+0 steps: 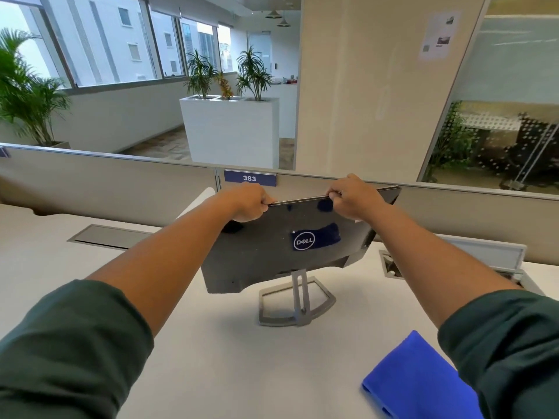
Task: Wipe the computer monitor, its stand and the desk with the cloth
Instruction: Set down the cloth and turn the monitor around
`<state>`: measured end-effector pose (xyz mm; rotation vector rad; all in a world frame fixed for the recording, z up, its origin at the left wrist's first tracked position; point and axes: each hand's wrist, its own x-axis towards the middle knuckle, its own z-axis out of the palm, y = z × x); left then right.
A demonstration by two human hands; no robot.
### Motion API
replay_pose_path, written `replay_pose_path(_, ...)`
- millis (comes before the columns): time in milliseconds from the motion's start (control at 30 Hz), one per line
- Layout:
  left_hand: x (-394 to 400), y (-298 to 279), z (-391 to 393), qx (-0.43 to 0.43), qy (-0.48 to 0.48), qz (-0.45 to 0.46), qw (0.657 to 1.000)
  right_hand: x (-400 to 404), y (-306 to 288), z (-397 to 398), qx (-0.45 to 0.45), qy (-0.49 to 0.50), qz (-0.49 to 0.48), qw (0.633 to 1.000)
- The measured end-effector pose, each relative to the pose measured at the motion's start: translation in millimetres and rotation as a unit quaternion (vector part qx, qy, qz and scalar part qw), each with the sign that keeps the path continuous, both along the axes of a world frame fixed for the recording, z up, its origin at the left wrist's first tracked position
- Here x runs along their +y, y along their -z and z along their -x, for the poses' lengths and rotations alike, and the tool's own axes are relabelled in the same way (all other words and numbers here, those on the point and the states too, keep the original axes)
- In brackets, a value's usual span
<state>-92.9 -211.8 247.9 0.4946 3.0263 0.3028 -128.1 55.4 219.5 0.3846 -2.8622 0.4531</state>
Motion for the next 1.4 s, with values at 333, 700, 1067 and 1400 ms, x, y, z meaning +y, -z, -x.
replay_pose_path(333, 1.1, 7.1, 30.0, 0.054, 0.002, -0.006, 0.999, 1.0, 7.1, -11.7, 0.025, 0.037, 0.043, 0.998)
replay_pose_path(700, 3.5, 18.5, 46.7, 0.109, -0.035, -0.039, 0.993, -13.7, 5.1, -19.7, 0.044, 0.103, 0.049, 0.993)
replay_pose_path(1067, 16.4, 29.3, 36.3, 0.117, -0.057, -0.088, 0.988, -2.0, 11.2, -31.8, 0.048, 0.077, 0.054, 0.994)
replay_pose_path(1400, 119.1, 91.6, -34.0, 0.283, 0.080, -0.310, 0.904, 51.1, 95.3, -101.4, 0.341, 0.168, 0.094, 0.920)
